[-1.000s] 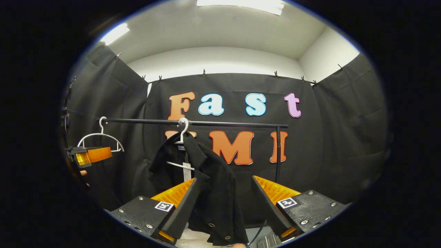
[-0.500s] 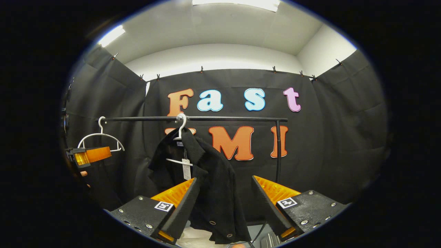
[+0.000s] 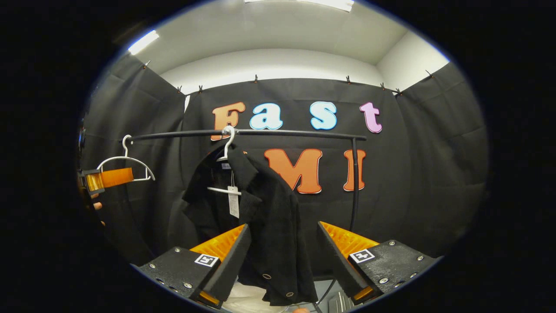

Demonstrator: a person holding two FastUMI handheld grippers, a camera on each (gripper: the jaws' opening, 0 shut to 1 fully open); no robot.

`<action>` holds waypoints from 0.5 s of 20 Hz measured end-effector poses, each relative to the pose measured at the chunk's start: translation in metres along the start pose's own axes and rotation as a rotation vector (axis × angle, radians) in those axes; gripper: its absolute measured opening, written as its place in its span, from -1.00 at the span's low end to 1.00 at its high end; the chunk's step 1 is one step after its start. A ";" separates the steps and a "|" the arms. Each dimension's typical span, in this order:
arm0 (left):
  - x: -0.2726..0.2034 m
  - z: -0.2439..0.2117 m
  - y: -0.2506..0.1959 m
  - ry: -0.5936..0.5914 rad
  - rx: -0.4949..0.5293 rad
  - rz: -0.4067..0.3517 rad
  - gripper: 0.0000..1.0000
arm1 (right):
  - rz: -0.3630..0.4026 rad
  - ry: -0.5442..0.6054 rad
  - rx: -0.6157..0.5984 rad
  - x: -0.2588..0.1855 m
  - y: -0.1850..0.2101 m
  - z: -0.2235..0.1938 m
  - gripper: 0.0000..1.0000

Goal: Grasp the clothes on the hanger with both hands and then place them into the laundry hamper below.

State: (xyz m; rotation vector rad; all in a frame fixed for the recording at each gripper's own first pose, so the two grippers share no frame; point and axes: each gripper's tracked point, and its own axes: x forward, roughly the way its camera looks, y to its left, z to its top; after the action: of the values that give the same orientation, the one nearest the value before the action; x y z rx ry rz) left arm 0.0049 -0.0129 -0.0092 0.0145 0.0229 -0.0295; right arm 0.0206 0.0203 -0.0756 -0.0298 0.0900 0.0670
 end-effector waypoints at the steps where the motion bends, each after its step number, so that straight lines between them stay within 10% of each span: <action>1: 0.000 -0.002 0.000 0.004 -0.001 -0.005 0.93 | 0.010 0.007 0.003 0.005 0.005 -0.006 0.88; 10: 0.011 -0.023 0.006 0.032 -0.008 0.004 0.93 | 0.058 0.047 -0.007 0.048 0.044 -0.049 0.88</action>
State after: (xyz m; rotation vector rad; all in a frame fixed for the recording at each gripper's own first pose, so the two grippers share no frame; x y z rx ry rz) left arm 0.0152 -0.0067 -0.0325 0.0067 0.0549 -0.0251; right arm 0.0606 0.0658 -0.1300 -0.0357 0.1378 0.1251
